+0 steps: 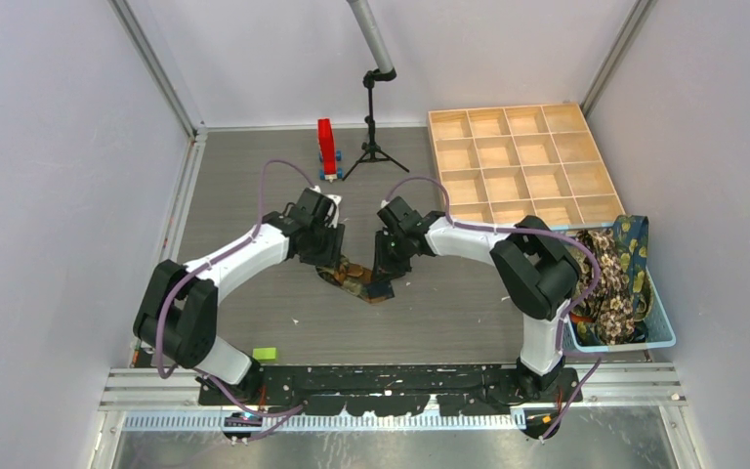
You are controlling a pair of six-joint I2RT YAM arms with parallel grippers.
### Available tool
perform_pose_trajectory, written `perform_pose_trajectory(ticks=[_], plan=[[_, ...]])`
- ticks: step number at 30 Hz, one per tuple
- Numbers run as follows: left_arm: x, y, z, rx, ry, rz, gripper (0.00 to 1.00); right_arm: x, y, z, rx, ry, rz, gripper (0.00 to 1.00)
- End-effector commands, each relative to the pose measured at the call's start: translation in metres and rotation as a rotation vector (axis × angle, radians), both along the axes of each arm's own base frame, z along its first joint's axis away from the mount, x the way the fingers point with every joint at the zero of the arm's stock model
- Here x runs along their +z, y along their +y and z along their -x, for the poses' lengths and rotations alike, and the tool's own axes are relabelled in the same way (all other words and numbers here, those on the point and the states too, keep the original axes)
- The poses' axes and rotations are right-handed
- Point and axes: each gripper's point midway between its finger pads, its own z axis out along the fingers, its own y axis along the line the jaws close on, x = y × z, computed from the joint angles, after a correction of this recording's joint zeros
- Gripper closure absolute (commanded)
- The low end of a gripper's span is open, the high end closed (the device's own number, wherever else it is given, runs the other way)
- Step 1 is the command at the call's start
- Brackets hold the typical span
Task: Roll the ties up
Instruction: Roll the tie at the center of the board.
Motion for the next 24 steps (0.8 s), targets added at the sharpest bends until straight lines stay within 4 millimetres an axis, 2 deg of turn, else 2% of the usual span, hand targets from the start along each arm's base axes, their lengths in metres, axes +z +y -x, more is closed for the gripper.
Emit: perform_pose_trajectory(ticks=[1, 6, 14, 24], plan=[[0.018, 0.014, -0.019, 0.03, -0.119, -0.151, 0.57, 0.014, -0.006, 0.002, 0.001, -0.02, 0.024, 0.72], [0.021, 0.008, -0.021, 0.029, -0.16, -0.193, 0.57, -0.003, -0.009, 0.014, -0.013, 0.03, 0.012, 0.73], [0.017, -0.004, -0.022, 0.001, -0.2, -0.292, 0.57, -0.003, -0.014, 0.022, -0.003, 0.044, 0.012, 0.73], [0.015, -0.012, -0.023, -0.031, -0.285, -0.46, 0.58, -0.004, -0.034, 0.041, -0.015, 0.054, 0.029, 0.73]])
